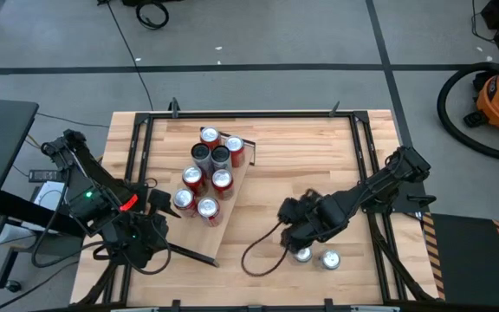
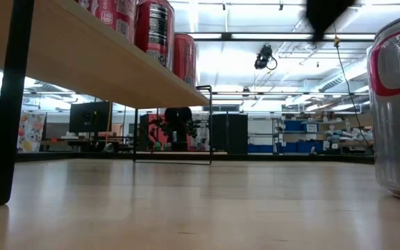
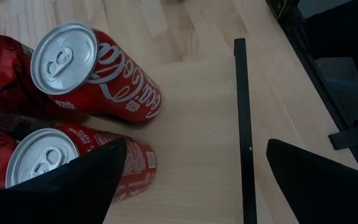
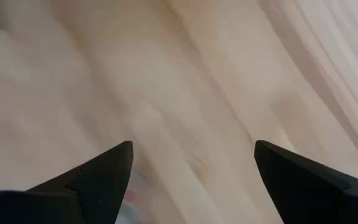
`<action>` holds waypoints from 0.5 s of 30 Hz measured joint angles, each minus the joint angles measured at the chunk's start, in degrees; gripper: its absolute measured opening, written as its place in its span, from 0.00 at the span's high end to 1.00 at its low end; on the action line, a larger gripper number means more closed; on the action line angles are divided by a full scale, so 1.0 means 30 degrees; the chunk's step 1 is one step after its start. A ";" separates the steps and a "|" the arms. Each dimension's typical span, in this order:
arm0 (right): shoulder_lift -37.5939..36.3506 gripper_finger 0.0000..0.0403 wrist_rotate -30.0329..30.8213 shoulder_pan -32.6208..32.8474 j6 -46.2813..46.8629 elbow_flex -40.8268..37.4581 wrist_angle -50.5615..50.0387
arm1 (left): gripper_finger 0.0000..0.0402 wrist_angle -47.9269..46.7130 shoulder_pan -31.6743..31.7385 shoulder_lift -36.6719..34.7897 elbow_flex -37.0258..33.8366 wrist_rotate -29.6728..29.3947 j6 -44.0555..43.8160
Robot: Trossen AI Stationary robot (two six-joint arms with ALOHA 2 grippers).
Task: Place canned beverage on shelf
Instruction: Put the left silver soda can on the shelf
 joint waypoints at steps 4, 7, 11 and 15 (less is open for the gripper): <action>0.0079 0.14 0.0290 0.0185 -0.4215 0.0553 0.4113 | 0.00 0.0032 0.0000 0.0000 0.0000 -0.0006 -0.0004; 0.0791 0.14 0.0312 0.0495 -0.7408 0.0545 0.5477 | 0.00 0.0025 0.0000 0.0000 0.0000 -0.0006 -0.0007; 0.1833 0.14 -0.0405 0.0877 -0.9630 0.0531 0.5314 | 0.00 0.0025 0.0000 0.0000 0.0000 0.0001 -0.0008; 0.2655 0.14 -0.2309 0.0933 -0.9426 0.0522 0.4610 | 0.00 0.0025 0.0000 0.0000 0.0000 -0.0006 -0.0013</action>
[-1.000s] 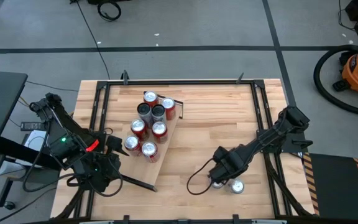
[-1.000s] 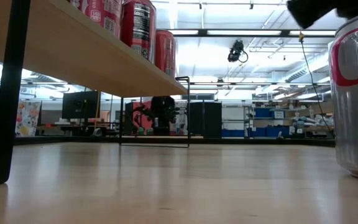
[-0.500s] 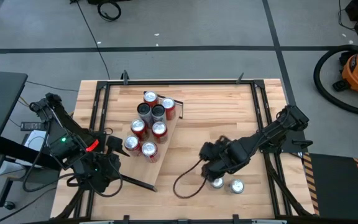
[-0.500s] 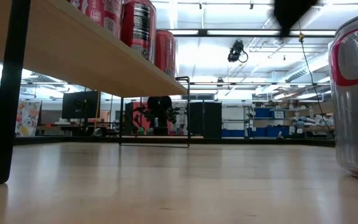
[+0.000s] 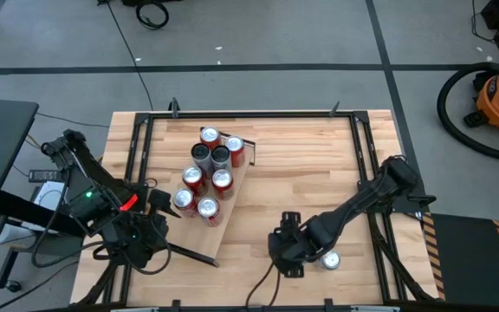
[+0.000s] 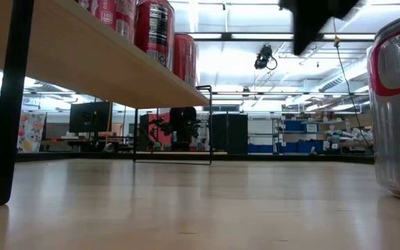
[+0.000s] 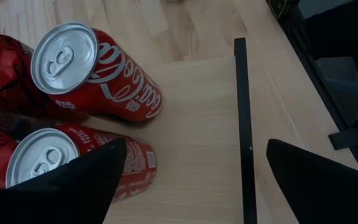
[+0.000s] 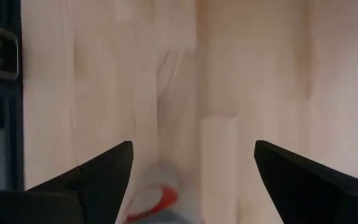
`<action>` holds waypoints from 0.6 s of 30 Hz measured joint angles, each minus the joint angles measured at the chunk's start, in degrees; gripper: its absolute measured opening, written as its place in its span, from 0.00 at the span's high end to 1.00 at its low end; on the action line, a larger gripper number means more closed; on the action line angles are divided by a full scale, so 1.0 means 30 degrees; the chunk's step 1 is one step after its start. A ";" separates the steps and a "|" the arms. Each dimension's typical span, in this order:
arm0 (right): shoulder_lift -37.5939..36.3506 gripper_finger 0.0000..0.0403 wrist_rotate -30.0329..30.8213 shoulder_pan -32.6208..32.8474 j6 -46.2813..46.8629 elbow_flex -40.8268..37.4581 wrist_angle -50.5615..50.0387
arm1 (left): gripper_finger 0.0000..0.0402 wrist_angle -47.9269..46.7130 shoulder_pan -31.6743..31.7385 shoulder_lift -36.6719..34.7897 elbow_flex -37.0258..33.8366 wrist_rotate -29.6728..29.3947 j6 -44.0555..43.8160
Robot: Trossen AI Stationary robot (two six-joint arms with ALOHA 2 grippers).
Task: Place canned beverage on shelf
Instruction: Put the left silver soda can on the shelf
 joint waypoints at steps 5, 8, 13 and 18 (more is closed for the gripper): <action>0.0369 0.14 -0.1990 -0.0015 0.1276 0.0002 -0.1151 | 0.00 -0.0003 0.0000 -0.0007 0.0000 0.0000 0.0002; 0.0444 0.14 -0.2317 0.0112 0.1452 0.0002 -0.1827 | 0.00 0.0007 0.0007 0.0000 0.0000 0.0007 -0.0002; 0.0691 0.14 -0.2443 0.0365 0.1358 0.0002 -0.2348 | 0.00 0.0003 0.0002 -0.0007 0.0000 0.0000 -0.0002; 0.1144 0.14 -0.2506 0.0500 0.1286 0.0010 -0.2603 | 0.00 0.0007 0.0007 -0.0001 0.0000 0.0000 -0.0009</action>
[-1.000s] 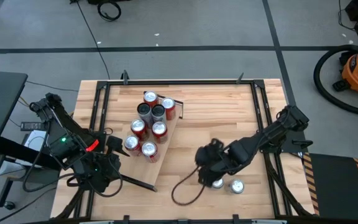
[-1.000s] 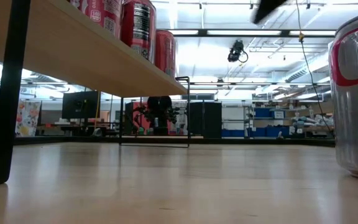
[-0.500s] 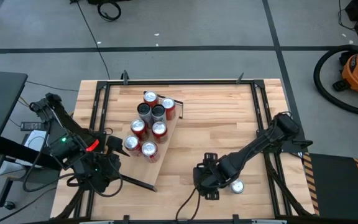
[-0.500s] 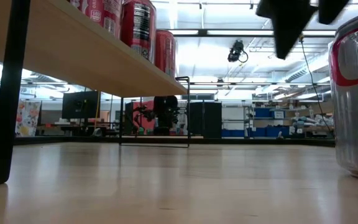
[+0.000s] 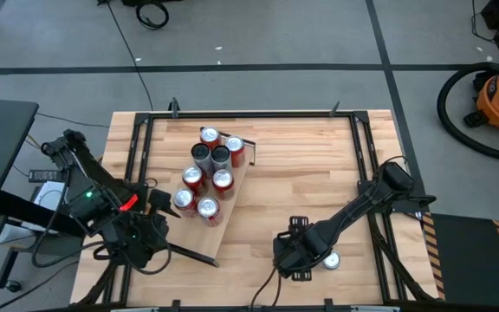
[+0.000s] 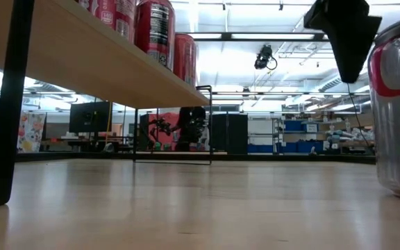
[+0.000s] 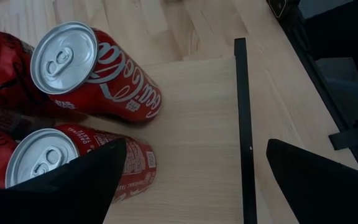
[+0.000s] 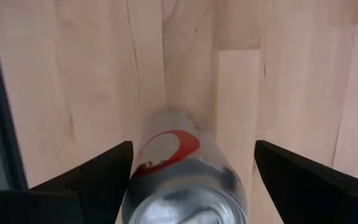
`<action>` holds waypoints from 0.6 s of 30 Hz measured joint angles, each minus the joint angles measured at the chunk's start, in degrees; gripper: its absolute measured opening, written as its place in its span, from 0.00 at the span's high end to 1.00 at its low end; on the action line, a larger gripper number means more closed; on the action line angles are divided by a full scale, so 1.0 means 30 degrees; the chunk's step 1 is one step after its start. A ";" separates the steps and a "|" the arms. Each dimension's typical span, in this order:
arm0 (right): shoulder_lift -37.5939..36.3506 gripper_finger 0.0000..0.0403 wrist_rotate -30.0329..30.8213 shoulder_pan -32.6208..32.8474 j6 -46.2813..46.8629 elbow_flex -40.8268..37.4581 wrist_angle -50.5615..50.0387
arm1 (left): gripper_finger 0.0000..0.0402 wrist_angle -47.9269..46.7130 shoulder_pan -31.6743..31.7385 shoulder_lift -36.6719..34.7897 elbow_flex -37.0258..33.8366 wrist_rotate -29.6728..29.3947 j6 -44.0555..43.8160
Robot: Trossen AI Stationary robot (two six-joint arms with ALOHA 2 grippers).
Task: Place canned beverage on shelf
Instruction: Put the left silver soda can on the shelf
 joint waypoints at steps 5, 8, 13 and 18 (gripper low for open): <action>0.0031 0.14 -0.0340 0.0042 0.0175 -0.0308 -0.0118 | 0.00 -0.0004 -0.0004 0.0001 0.0000 0.0007 -0.0138; 0.0040 0.14 -0.0570 0.0083 0.0350 -0.0335 -0.0868 | 0.00 0.0000 0.0000 0.0001 0.0000 0.0001 -0.0175; 0.0040 0.14 -0.0696 0.0076 0.1221 -0.0335 -0.1211 | 0.00 0.0000 0.0000 0.0001 0.0000 0.0007 -0.0175; 0.0040 0.15 -0.0935 0.0072 0.2824 -0.0335 -0.1536 | 0.00 0.0000 0.0000 0.0001 0.0000 0.0007 -0.0175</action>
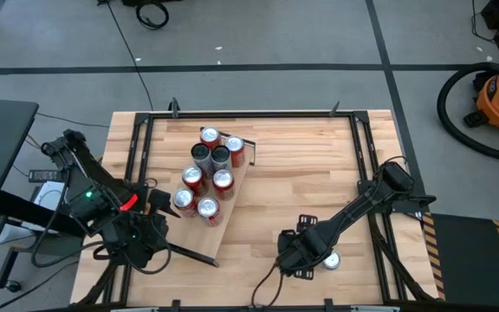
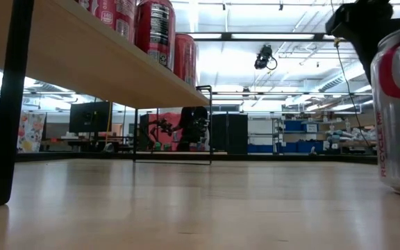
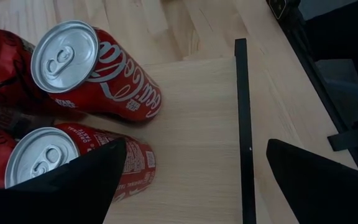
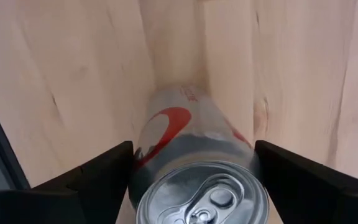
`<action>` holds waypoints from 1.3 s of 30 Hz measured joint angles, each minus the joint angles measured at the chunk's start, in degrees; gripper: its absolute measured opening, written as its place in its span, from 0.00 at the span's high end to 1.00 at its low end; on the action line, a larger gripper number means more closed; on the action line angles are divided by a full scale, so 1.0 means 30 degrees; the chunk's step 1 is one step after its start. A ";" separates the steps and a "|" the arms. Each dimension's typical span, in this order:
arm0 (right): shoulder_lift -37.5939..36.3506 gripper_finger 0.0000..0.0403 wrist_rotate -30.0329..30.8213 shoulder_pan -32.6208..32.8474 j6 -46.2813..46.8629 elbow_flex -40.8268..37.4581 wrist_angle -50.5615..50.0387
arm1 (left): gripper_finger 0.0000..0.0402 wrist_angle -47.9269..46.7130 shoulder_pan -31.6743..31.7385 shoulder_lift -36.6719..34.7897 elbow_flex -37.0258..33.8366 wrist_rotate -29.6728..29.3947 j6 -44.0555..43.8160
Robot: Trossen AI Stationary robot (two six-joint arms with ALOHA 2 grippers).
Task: Place canned beverage on shelf
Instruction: Put the left silver soda can on the shelf
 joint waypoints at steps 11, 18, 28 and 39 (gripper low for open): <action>-0.0036 0.23 -0.1102 -0.1306 1.0291 0.0000 -0.0055 | 0.00 0.0000 -0.0001 0.0000 0.0000 0.0000 -0.0087; -0.0028 0.13 0.1365 -0.2293 1.2233 0.0000 0.0734 | 0.00 0.0000 0.0000 0.0000 0.0000 0.0000 -0.0103; -0.0022 0.06 0.0707 -0.3849 0.2544 0.0781 0.0656 | 0.00 0.0000 -0.0002 0.0000 0.0000 0.0000 -0.0114; -0.0029 0.07 -0.1538 -0.3826 -0.7663 0.0921 0.0781 | 0.00 -0.0080 -0.0020 0.0000 0.0000 0.0036 -0.0189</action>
